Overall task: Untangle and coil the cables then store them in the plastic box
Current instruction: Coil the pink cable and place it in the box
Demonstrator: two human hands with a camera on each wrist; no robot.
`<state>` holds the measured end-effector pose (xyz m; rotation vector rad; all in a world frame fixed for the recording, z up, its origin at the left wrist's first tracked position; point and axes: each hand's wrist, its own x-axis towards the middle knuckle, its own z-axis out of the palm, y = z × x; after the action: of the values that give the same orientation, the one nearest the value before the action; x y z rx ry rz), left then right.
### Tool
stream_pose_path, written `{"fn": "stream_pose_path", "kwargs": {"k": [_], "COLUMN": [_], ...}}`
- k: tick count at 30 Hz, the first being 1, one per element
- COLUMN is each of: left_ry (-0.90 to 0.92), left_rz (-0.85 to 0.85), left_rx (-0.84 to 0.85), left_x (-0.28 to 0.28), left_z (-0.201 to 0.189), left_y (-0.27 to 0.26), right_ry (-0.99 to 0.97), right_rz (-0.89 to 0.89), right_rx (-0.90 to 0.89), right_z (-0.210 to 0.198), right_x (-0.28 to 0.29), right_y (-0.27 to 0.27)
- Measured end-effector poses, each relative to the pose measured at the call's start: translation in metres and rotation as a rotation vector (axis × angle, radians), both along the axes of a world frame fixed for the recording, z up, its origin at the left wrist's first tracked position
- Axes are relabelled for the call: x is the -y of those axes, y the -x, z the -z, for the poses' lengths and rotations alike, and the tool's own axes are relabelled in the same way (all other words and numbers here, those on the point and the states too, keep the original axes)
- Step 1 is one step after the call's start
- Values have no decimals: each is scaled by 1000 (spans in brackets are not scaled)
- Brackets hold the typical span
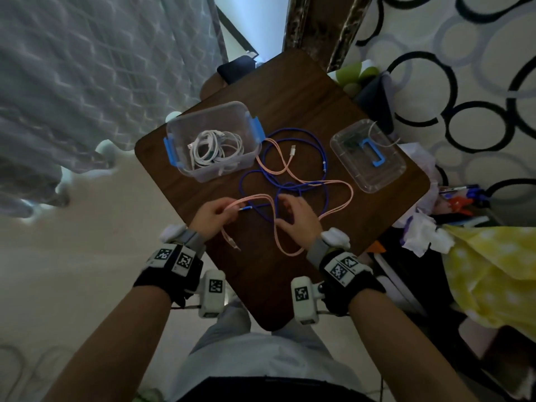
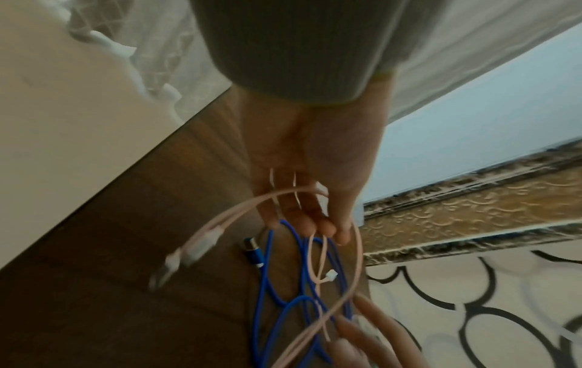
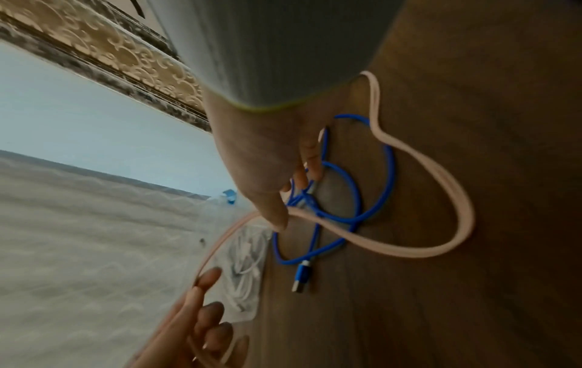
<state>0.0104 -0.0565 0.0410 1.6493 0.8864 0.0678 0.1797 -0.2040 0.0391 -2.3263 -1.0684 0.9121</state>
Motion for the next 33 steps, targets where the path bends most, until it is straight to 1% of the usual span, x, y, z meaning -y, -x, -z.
{"fn": "stream_pose_path", "kwargs": {"k": [2,5,7,9,12,15,17,19,21,23,24,25,28,30,32,33], "left_ry": [29,-55,-75,-93,-171,-264,-328,-404,-499,-586,-618,-639,-687,-709,-736,-750], "left_rz": [47,56,3,-35,-74,-83,-10,75,89,32,31,61,237,365,464,479], "left_rx": [89,137,129,97,-24,-195,-281,-334,-309,-223,-173,-125,-14,-8,-73,-105], "left_x": [2,-1,-5,-9,-17,-27,-31,-32,-31,-30,-30,-29,-23,-21,-19,-19], "left_z": [-19,-32,-32,-31,-25,-22,-18,-12,-9,-13,-17,-21,-33,-33,-33,-32], "left_y": [-3,-7,-8,-9,-14,-20,-23,-25,-26,-25,-25,-26,-35,-45,-56,-59], "right_ry": [-83,-114,-98,-88,-98,-142,-123,-49,89,239,300,352,452,447,336,253], "right_rz": [15,23,50,85,125,185,236,254,229,202,181,152,57,25,42,69], "right_rx": [-56,-210,-263,-278,-198,39,195,283,352,415,425,414,349,326,314,296], "right_z": [-10,-14,-13,-12,-18,-27,-32,-35,-37,-41,-45,-47,-52,-55,-57,-58], "right_x": [-11,-21,-19,-13,-8,-11,-17,-22,-27,-33,-38,-43,-57,-65,-70,-72], "right_y": [7,14,14,14,7,-13,-29,-42,-51,-55,-55,-55,-48,-41,-35,-32]}}
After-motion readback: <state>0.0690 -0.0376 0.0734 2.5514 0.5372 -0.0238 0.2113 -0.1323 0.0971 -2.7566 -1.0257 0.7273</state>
